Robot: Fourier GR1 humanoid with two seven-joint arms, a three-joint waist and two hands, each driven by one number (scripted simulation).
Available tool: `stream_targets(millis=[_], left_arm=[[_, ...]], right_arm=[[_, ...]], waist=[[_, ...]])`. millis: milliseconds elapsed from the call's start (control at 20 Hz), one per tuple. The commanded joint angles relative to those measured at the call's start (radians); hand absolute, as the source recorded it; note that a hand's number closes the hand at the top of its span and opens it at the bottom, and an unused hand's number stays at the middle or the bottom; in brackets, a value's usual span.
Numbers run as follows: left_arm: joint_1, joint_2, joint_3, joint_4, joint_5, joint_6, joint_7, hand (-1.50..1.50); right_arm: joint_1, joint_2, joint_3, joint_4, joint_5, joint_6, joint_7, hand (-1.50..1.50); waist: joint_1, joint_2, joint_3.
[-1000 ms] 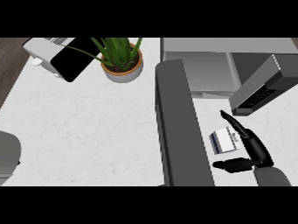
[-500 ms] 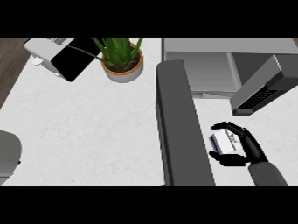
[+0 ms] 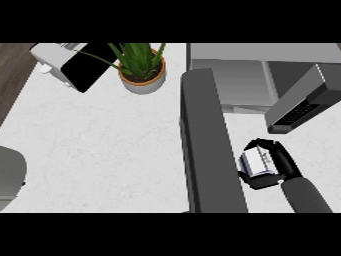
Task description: Pick up the milk, place it into the microwave and close the microwave
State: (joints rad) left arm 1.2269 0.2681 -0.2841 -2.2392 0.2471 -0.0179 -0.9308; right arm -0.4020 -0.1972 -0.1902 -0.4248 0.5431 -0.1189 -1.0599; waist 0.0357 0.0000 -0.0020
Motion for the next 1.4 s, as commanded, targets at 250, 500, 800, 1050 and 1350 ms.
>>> stream_targets(millis=[250,500,800,1050,1350], left_arm=[[-0.003,0.0,-0.028,-0.008,-0.025,-0.003,0.004,-1.5],[-0.057,0.008,0.04,0.022,0.052,-0.016,0.029,-1.5],[-0.012,0.021,0.042,0.01,0.052,-0.035,0.011,-1.5],[0.061,0.049,0.116,0.023,0.117,-0.095,-0.045,-1.5],[-0.033,0.054,0.165,0.062,0.156,-0.097,0.02,-1.5]], right_arm=[[-0.137,-0.03,-0.117,0.137,-0.072,-0.049,-0.065,1.5],[-0.125,-0.036,-0.099,0.117,-0.072,0.028,-0.159,1.5],[-0.184,0.026,-0.06,0.09,-0.084,0.136,-0.122,1.5],[-0.219,0.059,-0.037,-0.013,-0.089,0.064,-0.023,1.5],[-0.342,0.09,-0.041,-0.048,-0.083,-0.042,0.194,1.5]], waist=[[0.015,0.015,0.008],[-0.007,0.008,0.005],[-0.01,0.002,0.004],[-0.017,-0.004,0.002],[-0.017,0.001,0.002]])
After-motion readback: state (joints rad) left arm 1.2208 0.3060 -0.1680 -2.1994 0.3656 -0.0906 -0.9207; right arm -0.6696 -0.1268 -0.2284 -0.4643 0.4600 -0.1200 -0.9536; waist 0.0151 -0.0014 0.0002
